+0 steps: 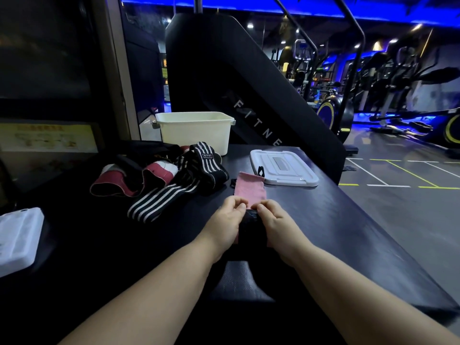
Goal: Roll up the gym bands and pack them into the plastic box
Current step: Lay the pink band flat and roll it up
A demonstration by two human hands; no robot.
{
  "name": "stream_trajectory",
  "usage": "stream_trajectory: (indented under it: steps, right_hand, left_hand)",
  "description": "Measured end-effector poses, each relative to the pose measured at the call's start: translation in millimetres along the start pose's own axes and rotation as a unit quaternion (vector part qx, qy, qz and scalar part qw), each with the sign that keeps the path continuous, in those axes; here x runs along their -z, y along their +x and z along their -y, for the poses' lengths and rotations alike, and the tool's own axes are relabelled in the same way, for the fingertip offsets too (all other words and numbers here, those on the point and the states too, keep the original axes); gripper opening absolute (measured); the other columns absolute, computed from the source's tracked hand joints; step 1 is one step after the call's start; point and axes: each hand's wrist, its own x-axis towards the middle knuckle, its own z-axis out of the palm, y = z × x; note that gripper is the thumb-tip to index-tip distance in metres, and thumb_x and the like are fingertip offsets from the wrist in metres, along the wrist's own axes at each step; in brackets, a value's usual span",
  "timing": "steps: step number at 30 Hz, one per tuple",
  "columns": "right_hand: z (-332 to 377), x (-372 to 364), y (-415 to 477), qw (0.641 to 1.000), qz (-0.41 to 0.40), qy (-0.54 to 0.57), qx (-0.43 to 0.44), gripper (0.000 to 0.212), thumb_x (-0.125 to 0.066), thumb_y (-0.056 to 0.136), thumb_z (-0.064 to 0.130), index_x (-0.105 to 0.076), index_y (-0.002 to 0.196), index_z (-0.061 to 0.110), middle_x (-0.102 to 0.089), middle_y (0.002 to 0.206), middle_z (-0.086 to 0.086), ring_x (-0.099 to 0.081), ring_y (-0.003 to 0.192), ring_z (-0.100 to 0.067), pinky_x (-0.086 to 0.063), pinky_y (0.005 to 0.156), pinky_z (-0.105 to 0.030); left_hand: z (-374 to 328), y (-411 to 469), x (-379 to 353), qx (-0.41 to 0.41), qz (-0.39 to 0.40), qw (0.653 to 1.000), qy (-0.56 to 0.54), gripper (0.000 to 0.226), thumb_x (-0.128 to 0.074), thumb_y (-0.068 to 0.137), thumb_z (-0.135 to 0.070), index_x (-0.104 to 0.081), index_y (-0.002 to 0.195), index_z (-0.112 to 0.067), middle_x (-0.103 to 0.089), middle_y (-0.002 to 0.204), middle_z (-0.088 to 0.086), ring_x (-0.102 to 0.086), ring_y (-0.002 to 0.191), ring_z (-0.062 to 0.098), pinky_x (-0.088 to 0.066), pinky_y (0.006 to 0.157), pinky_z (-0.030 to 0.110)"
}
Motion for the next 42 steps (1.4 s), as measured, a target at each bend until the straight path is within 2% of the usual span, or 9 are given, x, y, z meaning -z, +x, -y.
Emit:
stream_trajectory:
  steps: [3, 9, 13, 15, 18, 24, 29, 35, 42]
  right_hand:
    - [2, 1, -2, 0.999, -0.013, -0.033, 0.003, 0.021, -0.044, 0.101, 0.021, -0.061, 0.108, 0.011, -0.056, 0.091, 0.009, -0.052, 0.083, -0.007, -0.043, 0.076, -0.028]
    - [7, 3, -5, 0.995, -0.026, -0.091, 0.027, 0.026, -0.041, 0.102, 0.018, -0.06, 0.106, 0.0, -0.06, 0.098, -0.008, -0.053, 0.092, -0.022, -0.034, 0.072, -0.028]
    - [8, 6, -7, 0.994, -0.02, -0.095, 0.044, 0.031, -0.043, 0.102, 0.018, -0.059, 0.104, -0.007, -0.061, 0.1, -0.017, -0.055, 0.099, -0.026, -0.036, 0.081, -0.032]
    - [7, 8, -10, 0.994, -0.011, -0.084, 0.064, 0.024, -0.044, 0.102, 0.017, -0.06, 0.103, 0.0, -0.061, 0.099, -0.011, -0.055, 0.086, -0.014, -0.036, 0.081, -0.031]
    - [1, 11, -12, 0.994, 0.009, -0.087, 0.07, 0.01, -0.046, 0.101, 0.023, -0.052, 0.101, 0.031, -0.056, 0.095, 0.011, -0.051, 0.081, -0.001, -0.036, 0.077, -0.024]
    - [4, 15, -9, 0.99, 0.024, -0.122, 0.073, 0.011, -0.047, 0.101, 0.02, -0.055, 0.095, 0.026, -0.059, 0.095, 0.009, -0.052, 0.083, 0.002, -0.034, 0.073, -0.001]
    - [2, 19, -8, 0.991, 0.039, -0.114, 0.062, 0.011, -0.047, 0.101, 0.023, -0.054, 0.094, 0.029, -0.059, 0.09, 0.014, -0.052, 0.083, 0.008, -0.035, 0.071, -0.001]
    - [1, 18, -5, 0.994, 0.032, -0.095, 0.036, 0.015, -0.047, 0.1, 0.031, -0.051, 0.086, 0.031, -0.058, 0.082, 0.014, -0.052, 0.076, 0.001, -0.039, 0.069, -0.019]
    - [-2, 17, -3, 0.998, 0.016, -0.052, 0.032, 0.017, -0.051, 0.099, 0.031, -0.059, 0.086, 0.023, -0.057, 0.075, 0.006, -0.051, 0.067, -0.007, -0.042, 0.065, -0.027]
  left_hand:
    - [1, 0, -3, -0.052, -0.074, 0.992, 0.084, 0.02, -0.049, 0.099, -0.022, -0.061, 0.114, -0.017, -0.061, 0.113, 0.004, -0.057, 0.104, 0.019, -0.047, 0.094, 0.041]
    - [-1, 0, -3, -0.017, -0.02, 0.998, 0.059, 0.021, -0.043, 0.101, -0.022, -0.064, 0.098, -0.022, -0.061, 0.087, -0.004, -0.054, 0.081, 0.016, -0.042, 0.074, 0.032]
    - [-4, 3, -2, 0.006, -0.009, 0.998, 0.065, 0.022, -0.042, 0.101, -0.025, -0.064, 0.099, -0.02, -0.062, 0.086, 0.002, -0.054, 0.077, 0.017, -0.043, 0.065, 0.028]
    - [-6, 4, -2, 0.017, -0.006, 0.998, 0.059, 0.021, -0.043, 0.096, -0.032, -0.063, 0.094, -0.026, -0.064, 0.089, 0.006, -0.055, 0.076, 0.02, -0.045, 0.066, 0.031]
    - [-6, 4, -2, 0.025, -0.006, 0.998, 0.056, 0.018, -0.044, 0.089, -0.039, -0.06, 0.088, -0.029, -0.059, 0.078, 0.001, -0.051, 0.074, 0.023, -0.043, 0.071, 0.036]
    - [-3, 1, 1, -0.014, -0.027, 0.994, 0.107, 0.015, -0.048, 0.098, -0.03, -0.056, 0.089, -0.021, -0.054, 0.077, -0.007, -0.049, 0.078, 0.013, -0.037, 0.074, 0.029]
    - [-5, 0, 1, -0.026, -0.034, 0.99, 0.135, 0.018, -0.048, 0.099, -0.027, -0.055, 0.089, -0.014, -0.047, 0.069, -0.007, -0.045, 0.074, 0.016, -0.035, 0.072, 0.03]
    - [-4, -9, 6, -0.081, -0.05, 0.985, 0.145, 0.016, -0.054, 0.097, -0.027, -0.062, 0.099, -0.013, -0.059, 0.1, -0.001, -0.053, 0.089, 0.009, -0.04, 0.082, 0.022]
    - [-1, -14, 16, -0.049, 0.016, 0.987, 0.151, 0.021, -0.057, 0.095, -0.033, -0.06, 0.115, -0.028, -0.057, 0.119, -0.004, -0.053, 0.111, 0.009, -0.042, 0.101, 0.03]
